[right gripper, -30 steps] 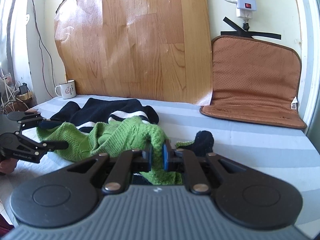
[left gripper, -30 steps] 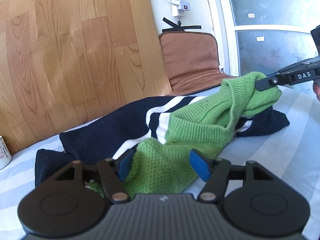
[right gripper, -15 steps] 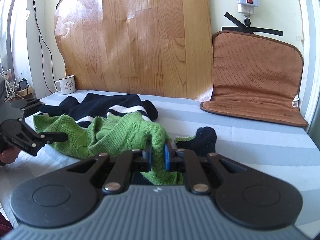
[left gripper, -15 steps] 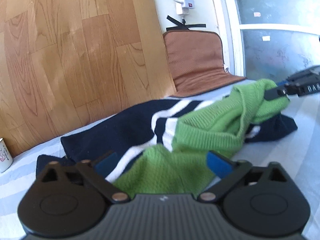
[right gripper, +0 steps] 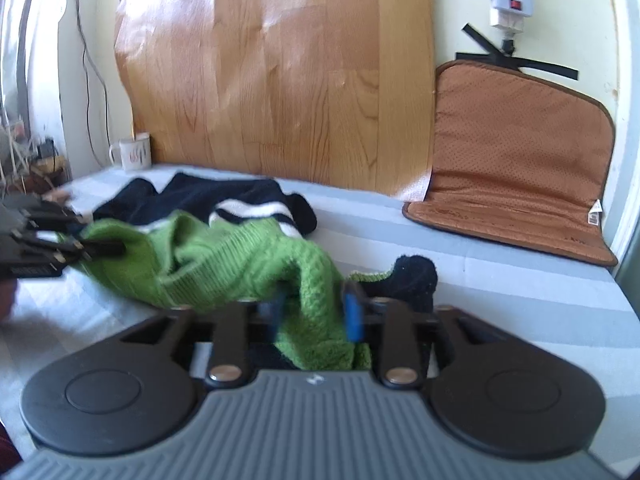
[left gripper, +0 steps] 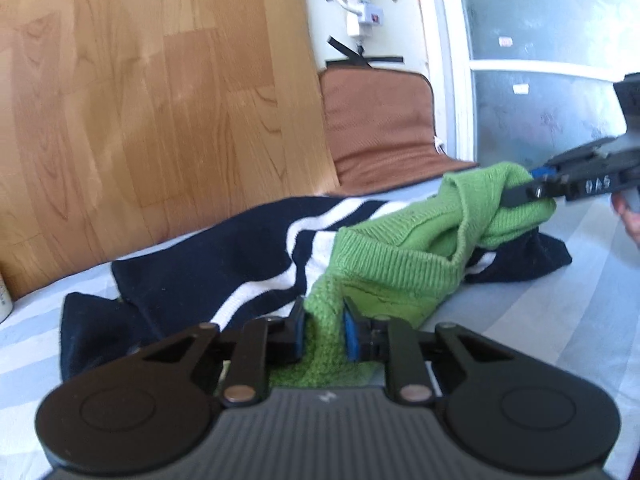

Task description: Fold small clothes

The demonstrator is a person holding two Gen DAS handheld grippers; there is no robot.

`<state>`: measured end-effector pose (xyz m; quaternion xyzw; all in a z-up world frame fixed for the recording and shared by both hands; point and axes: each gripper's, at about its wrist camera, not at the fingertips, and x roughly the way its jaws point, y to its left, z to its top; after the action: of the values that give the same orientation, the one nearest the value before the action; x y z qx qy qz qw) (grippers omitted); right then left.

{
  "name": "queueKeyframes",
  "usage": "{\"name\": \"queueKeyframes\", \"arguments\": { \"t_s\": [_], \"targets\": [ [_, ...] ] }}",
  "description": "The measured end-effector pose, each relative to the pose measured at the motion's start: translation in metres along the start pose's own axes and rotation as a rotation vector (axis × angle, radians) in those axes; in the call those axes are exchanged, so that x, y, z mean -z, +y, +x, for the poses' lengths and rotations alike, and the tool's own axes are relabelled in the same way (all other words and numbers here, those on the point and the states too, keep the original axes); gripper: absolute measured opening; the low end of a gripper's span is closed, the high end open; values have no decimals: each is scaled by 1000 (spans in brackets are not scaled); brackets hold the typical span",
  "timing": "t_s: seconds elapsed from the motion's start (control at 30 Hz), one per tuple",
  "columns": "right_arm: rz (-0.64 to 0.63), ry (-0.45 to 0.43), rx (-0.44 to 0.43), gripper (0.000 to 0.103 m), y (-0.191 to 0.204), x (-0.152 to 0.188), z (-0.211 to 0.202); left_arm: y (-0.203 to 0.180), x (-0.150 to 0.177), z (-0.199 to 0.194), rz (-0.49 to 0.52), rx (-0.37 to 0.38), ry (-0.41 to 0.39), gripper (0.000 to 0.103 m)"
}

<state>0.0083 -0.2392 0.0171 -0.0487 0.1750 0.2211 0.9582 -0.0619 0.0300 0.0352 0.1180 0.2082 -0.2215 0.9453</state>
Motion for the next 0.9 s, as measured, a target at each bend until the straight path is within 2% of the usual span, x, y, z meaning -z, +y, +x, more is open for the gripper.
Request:
{"name": "queueKeyframes", "arguments": {
  "t_s": [0.03, 0.23, 0.3, 0.33, 0.37, 0.43, 0.6, 0.67, 0.7, 0.77, 0.9],
  "targets": [
    [-12, 10, 8, 55, 1, 1, 4, 0, -1, -4, -9, -6, -11, 17],
    [-58, 35, 11, 64, 7, -2, 30, 0, -8, -30, -34, -50, -85, 17],
    [-73, 46, -5, 56, 11, -4, 38, 2, -13, -38, -37, -63, -110, 17],
    [-84, 45, -2, 32, 13, -4, 40, 2, -14, -42, -41, -71, -122, 17],
    [-98, 40, 12, 26, 16, -5, 41, 4, -17, -44, -47, -80, -131, 17],
    [-109, -2, 21, 22, 20, -9, 34, 7, -21, -48, -63, -95, -143, 17],
    [-121, -147, 33, 18, 28, -34, -4, 10, -35, -62, -79, -138, -194, 16],
    [-136, -211, 48, 14, 31, -50, -20, 10, -44, -71, -80, -153, -237, 16],
    [-142, -248, 52, 6, 33, -58, -29, 10, -50, -76, -84, -160, -264, 16],
    [-154, -314, 70, 7, 35, -76, -45, 11, -62, -88, -96, -171, -319, 16],
    [-193, -385, 99, 7, 41, -111, -65, 13, -89, -109, -115, -195, -415, 16]
  ]
}}
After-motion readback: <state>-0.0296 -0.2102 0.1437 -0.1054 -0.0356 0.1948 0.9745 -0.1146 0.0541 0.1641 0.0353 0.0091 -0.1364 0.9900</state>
